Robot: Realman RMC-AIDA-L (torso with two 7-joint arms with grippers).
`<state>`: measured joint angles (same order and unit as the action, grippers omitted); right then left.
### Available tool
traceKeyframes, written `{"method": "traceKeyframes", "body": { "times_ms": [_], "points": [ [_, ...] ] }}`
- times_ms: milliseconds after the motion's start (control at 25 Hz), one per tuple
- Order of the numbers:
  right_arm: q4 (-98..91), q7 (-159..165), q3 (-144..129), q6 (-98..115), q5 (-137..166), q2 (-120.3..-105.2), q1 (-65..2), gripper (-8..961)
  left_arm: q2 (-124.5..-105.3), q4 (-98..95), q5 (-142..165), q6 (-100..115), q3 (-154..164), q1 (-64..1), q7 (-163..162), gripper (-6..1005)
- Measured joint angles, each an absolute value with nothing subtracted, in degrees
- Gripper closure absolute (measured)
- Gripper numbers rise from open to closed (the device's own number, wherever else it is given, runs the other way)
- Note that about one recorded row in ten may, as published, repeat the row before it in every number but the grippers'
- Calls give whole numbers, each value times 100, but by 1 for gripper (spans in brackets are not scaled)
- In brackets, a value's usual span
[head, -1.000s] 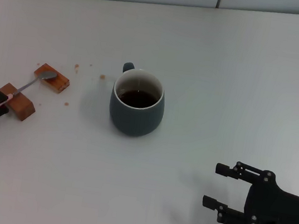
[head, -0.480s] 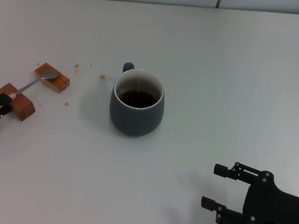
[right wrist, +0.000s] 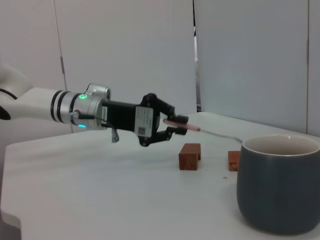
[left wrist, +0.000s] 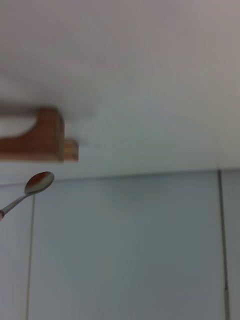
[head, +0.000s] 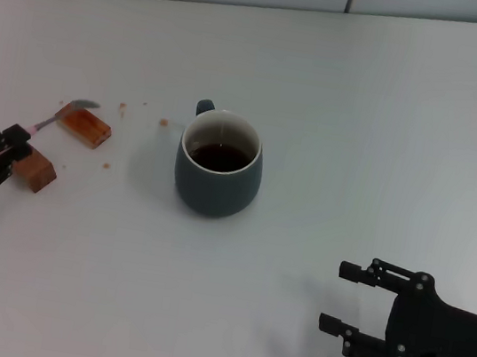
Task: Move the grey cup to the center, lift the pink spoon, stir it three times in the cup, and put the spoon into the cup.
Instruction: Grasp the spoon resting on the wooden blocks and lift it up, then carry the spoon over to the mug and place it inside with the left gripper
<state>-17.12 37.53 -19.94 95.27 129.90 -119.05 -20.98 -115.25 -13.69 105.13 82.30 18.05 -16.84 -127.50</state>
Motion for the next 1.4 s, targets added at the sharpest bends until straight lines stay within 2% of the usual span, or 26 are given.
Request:
{"method": "traceKeyframes", "body": {
  "times_ms": [240, 960, 1240, 1400],
  "points": [
    [-1706, 3753, -1954, 9527, 12980, -11910, -2055, 248, -11537, -1407, 10509, 8287, 1763, -1916, -12427, 853],
    [-1687, 3844, -2004, 9528, 12999, -11909, -2114, 248, -11566, -1444, 10501, 8517, 1760, -1883, -12074, 873],
    [-1687, 3847, -2004, 9527, 13006, -11911, -2067, 248, -11573, -1830, 10527, 9425, 1802, -2286, -11070, 873],
    [-1687, 3848, -2001, 9527, 13006, -11916, -2009, 249, -11652, -2563, 10563, 9823, 2141, -2536, -10631, 873]
  ]
}}
